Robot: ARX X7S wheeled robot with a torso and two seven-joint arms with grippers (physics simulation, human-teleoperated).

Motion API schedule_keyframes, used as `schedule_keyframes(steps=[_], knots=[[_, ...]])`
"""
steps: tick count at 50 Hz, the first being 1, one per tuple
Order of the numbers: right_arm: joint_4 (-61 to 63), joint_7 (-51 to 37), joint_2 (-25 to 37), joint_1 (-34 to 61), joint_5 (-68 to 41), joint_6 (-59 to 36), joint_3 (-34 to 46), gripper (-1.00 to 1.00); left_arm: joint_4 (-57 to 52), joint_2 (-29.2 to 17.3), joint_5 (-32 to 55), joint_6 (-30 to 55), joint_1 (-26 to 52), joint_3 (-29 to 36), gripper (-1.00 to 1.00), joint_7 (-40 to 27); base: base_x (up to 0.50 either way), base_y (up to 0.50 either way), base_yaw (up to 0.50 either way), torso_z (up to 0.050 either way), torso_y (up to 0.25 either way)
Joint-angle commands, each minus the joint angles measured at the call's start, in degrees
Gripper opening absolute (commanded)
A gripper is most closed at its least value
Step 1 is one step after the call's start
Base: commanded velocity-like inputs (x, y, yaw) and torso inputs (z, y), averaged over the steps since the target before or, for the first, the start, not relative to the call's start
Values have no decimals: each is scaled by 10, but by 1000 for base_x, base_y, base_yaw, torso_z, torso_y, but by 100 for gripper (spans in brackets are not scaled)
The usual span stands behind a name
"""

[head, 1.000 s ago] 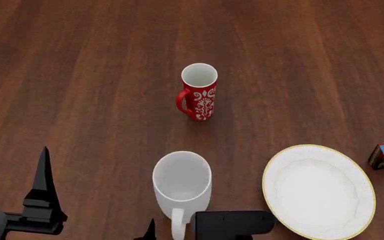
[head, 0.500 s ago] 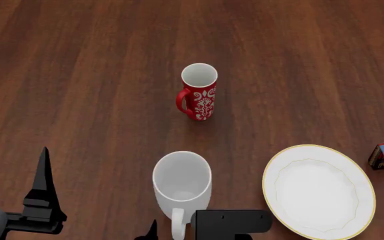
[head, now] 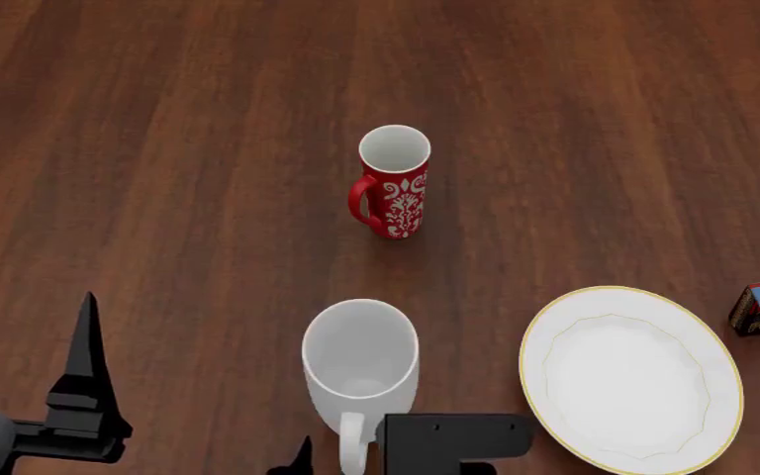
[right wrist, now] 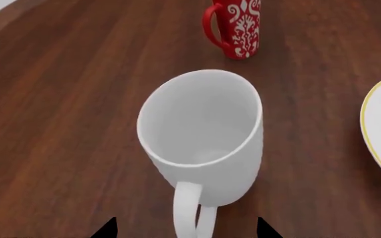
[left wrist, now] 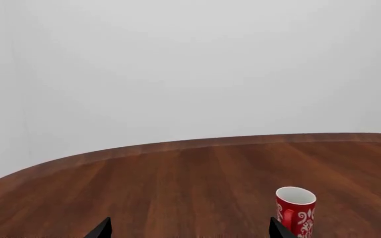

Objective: Put the white mug on the plate.

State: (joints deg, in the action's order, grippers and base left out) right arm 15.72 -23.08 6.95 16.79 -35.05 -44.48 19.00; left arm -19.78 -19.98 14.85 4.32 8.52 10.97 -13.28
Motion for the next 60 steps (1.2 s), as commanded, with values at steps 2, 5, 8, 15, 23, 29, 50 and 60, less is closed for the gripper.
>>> schedule_keyframes(steps=[2,5,8,15,23,29,50,60], knots=[[-15,-2,2,6,-3,6,5,100,3,-2,2,-5,-2,0,100,-1,0,0,0,0,0],[-23,0,2,7,-1,13,7,100,3,-2,2,-4,-1,0,100,-2,0,0,0,0,0],[-27,-2,3,8,-2,14,8,100,6,-2,1,-6,0,1,100,-2,0,0,0,0,0],[-38,-2,4,10,-1,21,10,100,6,-2,3,-3,2,2,100,-3,0,0,0,0,0],[-55,1,4,15,-2,29,13,100,9,-3,3,-4,2,3,100,-5,0,0,0,0,0],[-66,3,5,18,-2,35,17,100,10,-3,2,-4,3,5,100,-5,0,0,0,0,0],[-100,4,4,34,-3,49,26,100,13,-6,6,-7,3,5,100,-7,0,0,0,0,0],[-117,6,3,42,-3,54,31,100,17,-6,6,-11,4,7,100,-7,0,0,0,0,0]])
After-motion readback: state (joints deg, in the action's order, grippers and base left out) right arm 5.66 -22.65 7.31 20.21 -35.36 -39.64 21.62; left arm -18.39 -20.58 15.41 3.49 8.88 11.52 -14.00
